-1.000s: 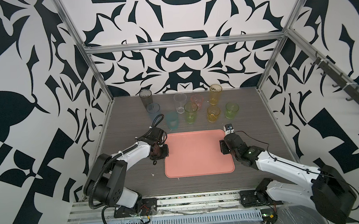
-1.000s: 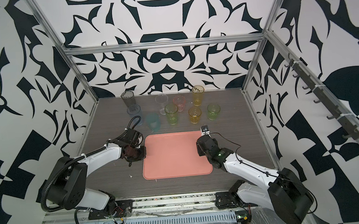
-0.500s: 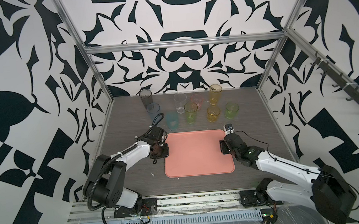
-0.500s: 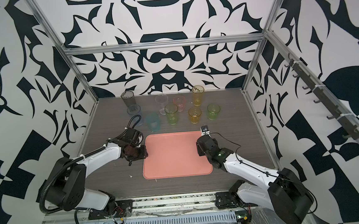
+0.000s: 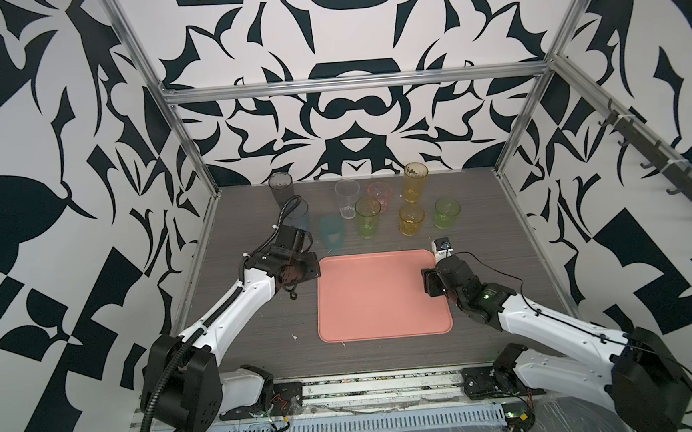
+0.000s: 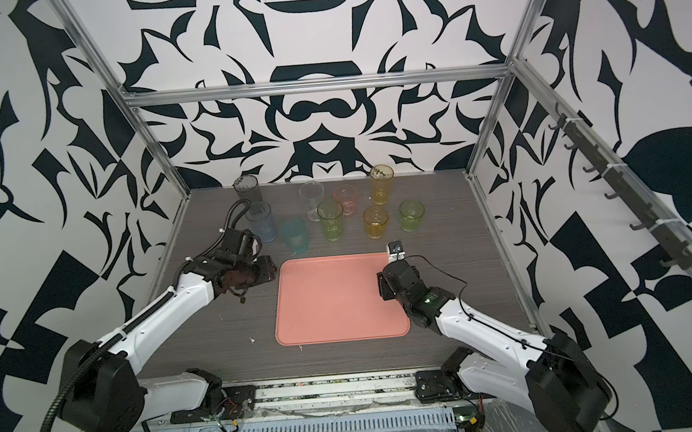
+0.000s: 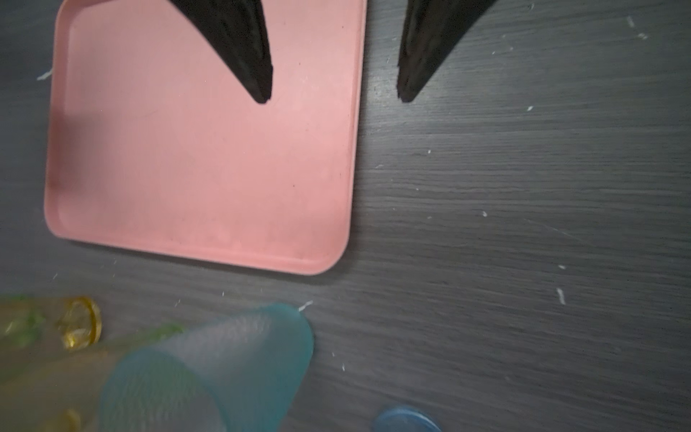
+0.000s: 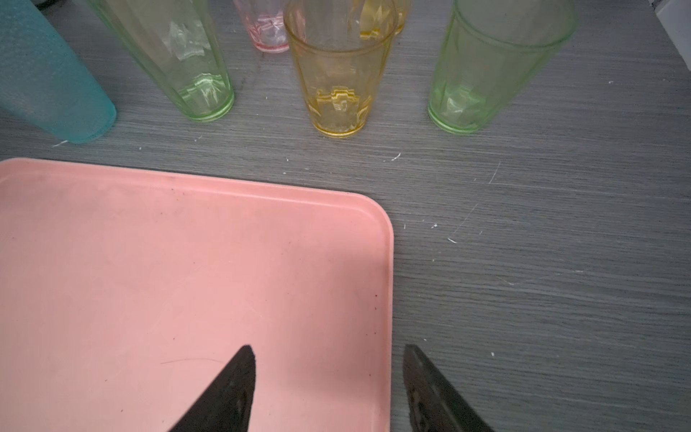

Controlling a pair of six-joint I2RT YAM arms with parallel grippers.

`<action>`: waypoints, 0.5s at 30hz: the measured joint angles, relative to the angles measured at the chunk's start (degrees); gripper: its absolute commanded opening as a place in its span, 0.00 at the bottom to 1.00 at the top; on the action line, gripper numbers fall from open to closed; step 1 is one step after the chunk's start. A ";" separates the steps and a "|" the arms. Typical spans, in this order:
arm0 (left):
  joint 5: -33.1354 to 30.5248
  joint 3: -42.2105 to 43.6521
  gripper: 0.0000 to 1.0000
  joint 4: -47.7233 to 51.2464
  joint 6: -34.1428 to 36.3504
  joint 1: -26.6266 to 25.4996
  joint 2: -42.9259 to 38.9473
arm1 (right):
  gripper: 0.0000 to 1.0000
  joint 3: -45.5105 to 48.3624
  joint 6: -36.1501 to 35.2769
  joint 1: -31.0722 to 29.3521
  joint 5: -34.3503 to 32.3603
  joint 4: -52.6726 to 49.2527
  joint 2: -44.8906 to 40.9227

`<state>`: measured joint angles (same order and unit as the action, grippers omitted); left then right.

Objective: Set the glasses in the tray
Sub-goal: 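Release the tray and raise the left gripper toward the grey glass farthest back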

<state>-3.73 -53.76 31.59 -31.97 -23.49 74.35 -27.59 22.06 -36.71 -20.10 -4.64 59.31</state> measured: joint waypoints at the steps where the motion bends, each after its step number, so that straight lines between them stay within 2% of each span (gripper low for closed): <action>1: -0.46 -1.16 0.60 0.37 -0.39 1.01 -0.02 | 0.67 0.20 -0.02 0.00 0.13 0.09 -0.20; 8: -1.97 -9.60 0.62 1.31 -2.80 8.26 1.16 | 0.69 0.61 -0.02 0.00 0.96 0.24 -0.35; 15: -0.87 -21.14 0.62 2.36 -3.74 15.45 9.62 | 0.70 0.63 -0.07 0.00 1.44 0.24 -0.33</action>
<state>-4.60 -74.89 33.95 -35.70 -8.03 83.96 -26.96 22.00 -36.71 -18.65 -4.40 58.98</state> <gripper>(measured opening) 0.621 0.694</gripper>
